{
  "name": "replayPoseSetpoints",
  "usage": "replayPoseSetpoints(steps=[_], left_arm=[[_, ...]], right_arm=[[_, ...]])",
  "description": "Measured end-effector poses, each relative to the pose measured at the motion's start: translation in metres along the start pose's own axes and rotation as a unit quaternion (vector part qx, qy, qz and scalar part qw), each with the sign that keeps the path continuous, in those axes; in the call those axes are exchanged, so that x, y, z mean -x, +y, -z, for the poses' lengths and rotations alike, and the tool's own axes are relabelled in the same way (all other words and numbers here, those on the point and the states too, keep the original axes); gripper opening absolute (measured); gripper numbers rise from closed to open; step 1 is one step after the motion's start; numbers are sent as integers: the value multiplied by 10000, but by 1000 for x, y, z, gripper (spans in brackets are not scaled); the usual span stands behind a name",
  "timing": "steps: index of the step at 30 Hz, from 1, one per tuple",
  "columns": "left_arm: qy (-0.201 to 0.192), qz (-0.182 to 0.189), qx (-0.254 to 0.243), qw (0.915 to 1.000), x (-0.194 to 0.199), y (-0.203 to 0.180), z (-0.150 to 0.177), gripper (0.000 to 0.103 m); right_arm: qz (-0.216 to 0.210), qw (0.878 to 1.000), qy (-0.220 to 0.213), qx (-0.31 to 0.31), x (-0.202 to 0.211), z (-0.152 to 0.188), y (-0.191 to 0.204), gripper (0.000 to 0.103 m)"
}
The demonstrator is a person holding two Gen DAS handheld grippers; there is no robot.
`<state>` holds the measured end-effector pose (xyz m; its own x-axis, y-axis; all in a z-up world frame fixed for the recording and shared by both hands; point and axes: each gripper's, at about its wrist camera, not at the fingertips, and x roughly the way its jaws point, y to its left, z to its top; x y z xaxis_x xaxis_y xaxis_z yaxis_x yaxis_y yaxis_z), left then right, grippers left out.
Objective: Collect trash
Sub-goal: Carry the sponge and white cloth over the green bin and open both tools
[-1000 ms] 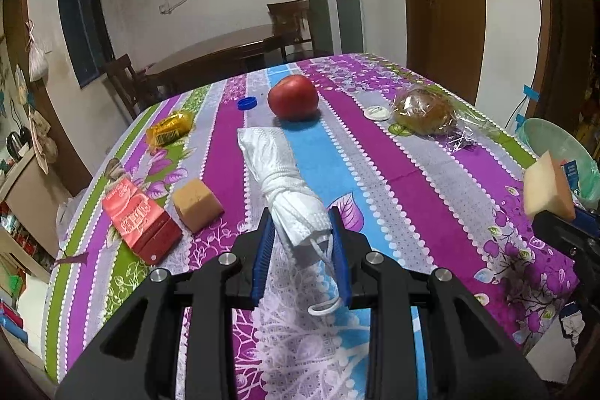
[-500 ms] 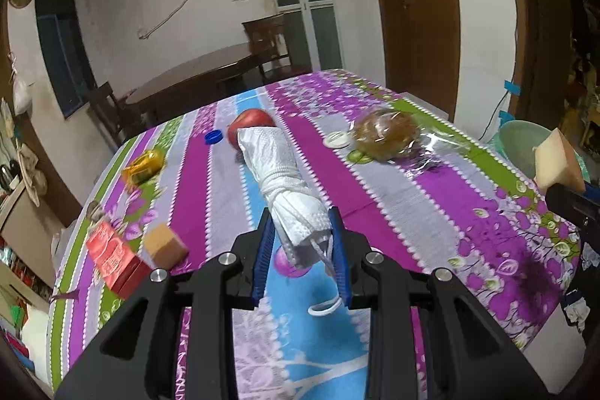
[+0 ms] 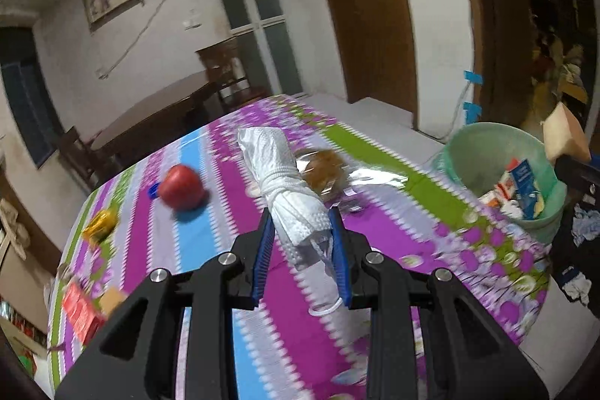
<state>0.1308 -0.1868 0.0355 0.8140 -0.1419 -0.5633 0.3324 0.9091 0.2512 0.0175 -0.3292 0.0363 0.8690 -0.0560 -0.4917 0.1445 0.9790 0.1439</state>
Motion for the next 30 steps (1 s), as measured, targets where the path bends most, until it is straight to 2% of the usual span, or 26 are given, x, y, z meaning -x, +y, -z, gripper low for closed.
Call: replayPoseSetpoints(steps=[4,10,13,16,18,25,26,30], left_arm=[[-37,256,-245,9994,-9,-29,-14,28],[43,931,-503,9944,-33,-71,-36,28],[306,1680,-526,9839,-55,-89,-49,28],[515,2358,-625,9684,-74,-106,-61,28],[659,2980,-705,9497,-85,-117,-69,28],[791,3813,-944,9162,-111,-149,-84,28],[801,3843,-998,9143,-115,-153,-84,28],[822,3793,-1077,9153,-130,-164,-82,28]], right_arm=[[276,9996,25,-54,2,-7,-30,29],[722,9971,157,-165,3,-17,-85,29],[878,9954,346,-190,-4,-22,-113,29],[891,9941,549,-284,-12,-27,-136,29],[830,9933,714,-370,-19,-30,-151,29],[393,9887,1251,-730,-51,-44,-190,29],[351,9869,1352,-805,-58,-45,-195,29],[115,9806,1615,-1107,-85,-50,-213,29]])
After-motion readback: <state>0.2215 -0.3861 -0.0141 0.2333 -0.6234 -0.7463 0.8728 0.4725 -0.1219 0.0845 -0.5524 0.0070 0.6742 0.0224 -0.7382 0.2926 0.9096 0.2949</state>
